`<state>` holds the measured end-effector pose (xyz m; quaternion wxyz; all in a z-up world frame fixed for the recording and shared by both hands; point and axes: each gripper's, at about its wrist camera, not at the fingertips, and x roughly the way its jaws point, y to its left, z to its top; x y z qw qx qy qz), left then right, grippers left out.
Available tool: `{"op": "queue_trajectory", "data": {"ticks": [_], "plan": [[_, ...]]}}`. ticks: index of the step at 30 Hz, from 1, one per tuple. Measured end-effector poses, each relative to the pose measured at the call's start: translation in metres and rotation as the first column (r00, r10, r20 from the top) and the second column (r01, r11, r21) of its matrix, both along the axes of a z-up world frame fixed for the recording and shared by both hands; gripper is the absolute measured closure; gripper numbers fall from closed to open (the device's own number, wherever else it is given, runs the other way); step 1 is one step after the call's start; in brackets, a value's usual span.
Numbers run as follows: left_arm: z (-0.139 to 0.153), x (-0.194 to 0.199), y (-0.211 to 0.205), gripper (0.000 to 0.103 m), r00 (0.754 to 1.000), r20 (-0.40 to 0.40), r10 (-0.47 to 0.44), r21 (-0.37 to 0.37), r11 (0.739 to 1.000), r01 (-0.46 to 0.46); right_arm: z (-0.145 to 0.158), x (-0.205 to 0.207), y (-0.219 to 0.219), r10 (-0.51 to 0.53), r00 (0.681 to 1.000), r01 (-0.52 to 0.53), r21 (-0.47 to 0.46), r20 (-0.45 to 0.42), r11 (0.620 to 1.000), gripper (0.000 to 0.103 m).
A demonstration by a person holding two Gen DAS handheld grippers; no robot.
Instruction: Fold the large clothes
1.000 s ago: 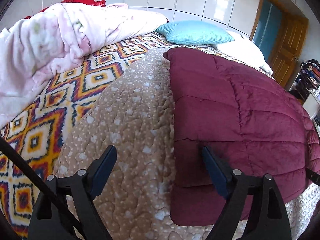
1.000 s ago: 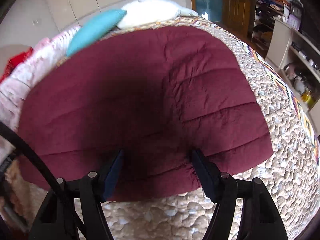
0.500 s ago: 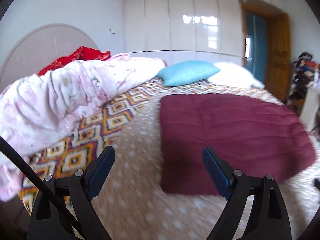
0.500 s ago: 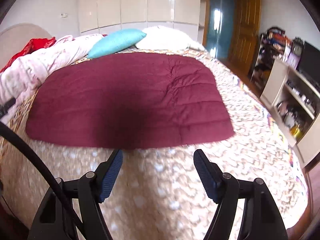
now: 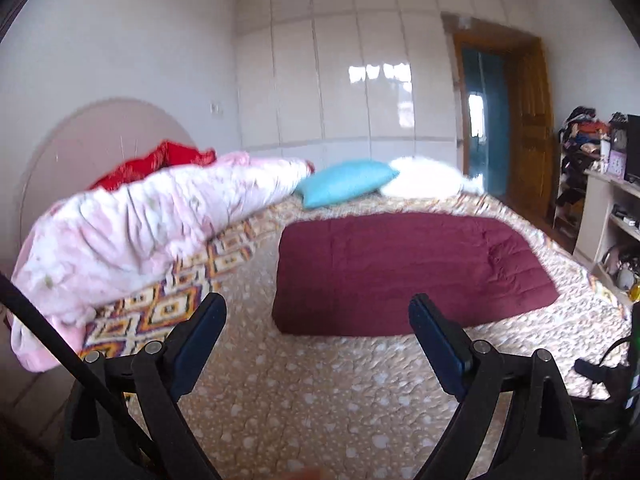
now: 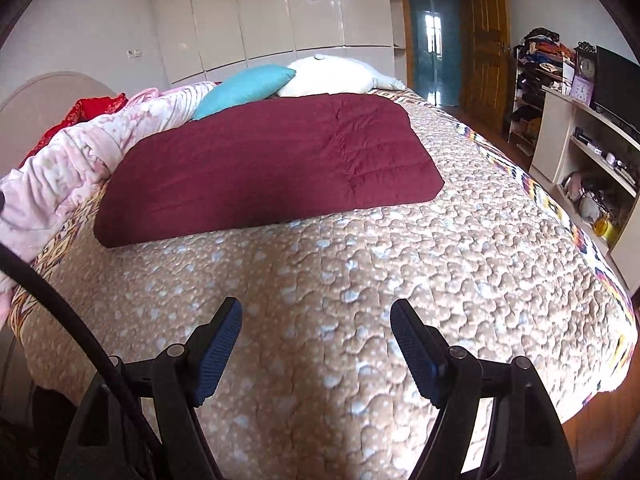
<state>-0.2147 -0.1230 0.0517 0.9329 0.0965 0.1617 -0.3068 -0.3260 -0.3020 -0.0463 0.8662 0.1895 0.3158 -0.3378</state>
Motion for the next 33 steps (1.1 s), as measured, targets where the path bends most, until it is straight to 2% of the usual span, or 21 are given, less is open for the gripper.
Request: {"op": "queue_trajectory", "data": {"ticks": [2, 4, 9, 11, 13, 17, 20, 22, 29, 33], "plan": [[0.008, -0.021, 0.007, 0.01, 0.996, 0.002, -0.091, -0.05, 0.995, 0.091, 0.004, -0.006, 0.008, 0.009, 1.0, -0.009, -0.009, 0.012, 1.0, 0.022], [0.009, -0.035, 0.007, 0.009, 0.988, -0.029, -0.152, -0.048, 0.987, 0.151, 0.009, -0.012, 0.014, 0.006, 1.0, -0.006, -0.005, 0.025, 1.0, 0.021], [-0.009, -0.048, -0.005, 0.009, 0.971, -0.121, -0.205, 0.083, 0.973, 0.215, 0.016, -0.024, 0.019, -0.049, 0.998, 0.049, 0.008, 0.032, 0.999, 0.02], [-0.022, -0.042, -0.01, 0.009, 0.957, -0.205, -0.207, 0.115, 0.966, 0.233, 0.017, -0.027, 0.02, -0.061, 0.998, 0.061, 0.003, 0.024, 0.998, 0.019], [-0.035, -0.036, -0.013, 0.009, 0.952, -0.254, -0.173, 0.14, 0.967, 0.213, 0.017, -0.028, 0.022, -0.072, 0.997, 0.072, -0.003, 0.009, 0.997, 0.019], [-0.067, -0.017, -0.022, 0.009, 0.953, -0.29, -0.084, 0.221, 0.963, 0.152, 0.01, -0.027, 0.024, -0.076, 0.997, 0.076, 0.016, -0.018, 0.997, 0.019], [-0.097, 0.006, -0.026, 0.01, 0.928, -0.373, -0.022, 0.259, 0.958, 0.126, 0.001, -0.024, 0.023, -0.077, 0.996, 0.079, 0.031, -0.046, 0.996, 0.019], [-0.119, 0.024, -0.027, 0.01, 0.9, -0.435, 0.034, 0.297, 0.949, 0.108, -0.006, -0.021, 0.023, -0.082, 0.995, 0.084, 0.042, -0.063, 0.996, 0.018], [-0.165, 0.056, -0.024, 0.009, 0.828, -0.551, 0.103, 0.338, 0.935, 0.109, -0.017, -0.012, 0.027, -0.06, 0.994, 0.066, 0.062, -0.095, 0.996, 0.018], [-0.171, 0.058, -0.022, 0.009, 0.825, -0.556, 0.102, 0.33, 0.938, 0.107, -0.02, -0.009, 0.03, -0.045, 0.994, 0.052, 0.066, -0.104, 0.996, 0.018]]}}
